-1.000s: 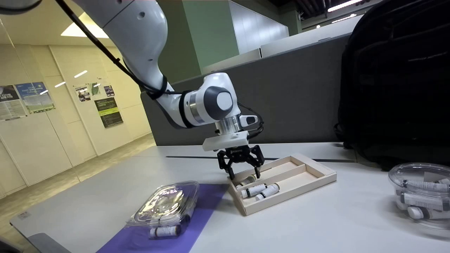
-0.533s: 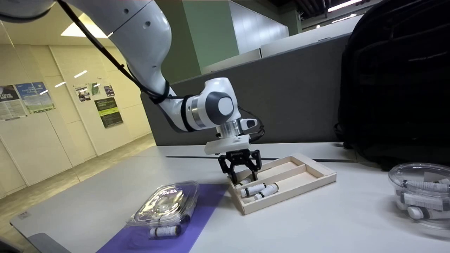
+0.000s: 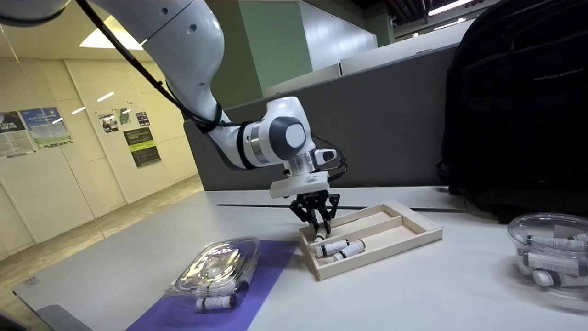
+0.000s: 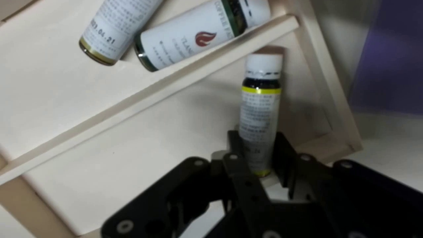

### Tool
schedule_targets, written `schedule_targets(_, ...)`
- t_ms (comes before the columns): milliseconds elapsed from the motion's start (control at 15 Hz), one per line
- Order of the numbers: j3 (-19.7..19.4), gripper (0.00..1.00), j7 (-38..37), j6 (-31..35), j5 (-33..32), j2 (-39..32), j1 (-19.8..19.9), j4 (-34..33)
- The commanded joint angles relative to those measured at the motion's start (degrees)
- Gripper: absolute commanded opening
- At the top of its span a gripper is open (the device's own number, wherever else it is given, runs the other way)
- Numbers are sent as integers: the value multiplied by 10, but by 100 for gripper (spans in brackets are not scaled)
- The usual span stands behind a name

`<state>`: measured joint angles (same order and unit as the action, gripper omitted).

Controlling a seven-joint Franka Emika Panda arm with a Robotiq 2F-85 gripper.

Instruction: Remove the bottle from the top part of the segment tray and put it on the purple mat

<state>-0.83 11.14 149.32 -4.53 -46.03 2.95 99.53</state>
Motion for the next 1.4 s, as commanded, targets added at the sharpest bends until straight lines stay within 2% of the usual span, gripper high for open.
schedule_targets(0, 6, 7, 5, 7, -1, 40, 13, 31)
schedule_targets(267, 31, 7, 38, -9, 5, 97, 24, 75)
schedule_targets(600, 49, 7, 53, 28, -9, 152, 0, 149)
schedule_targets(1067, 48, 7, 40, 79, -29, 147, -41, 191)
schedule_targets(1333, 47, 7, 40, 83, -36, 136, -47, 202)
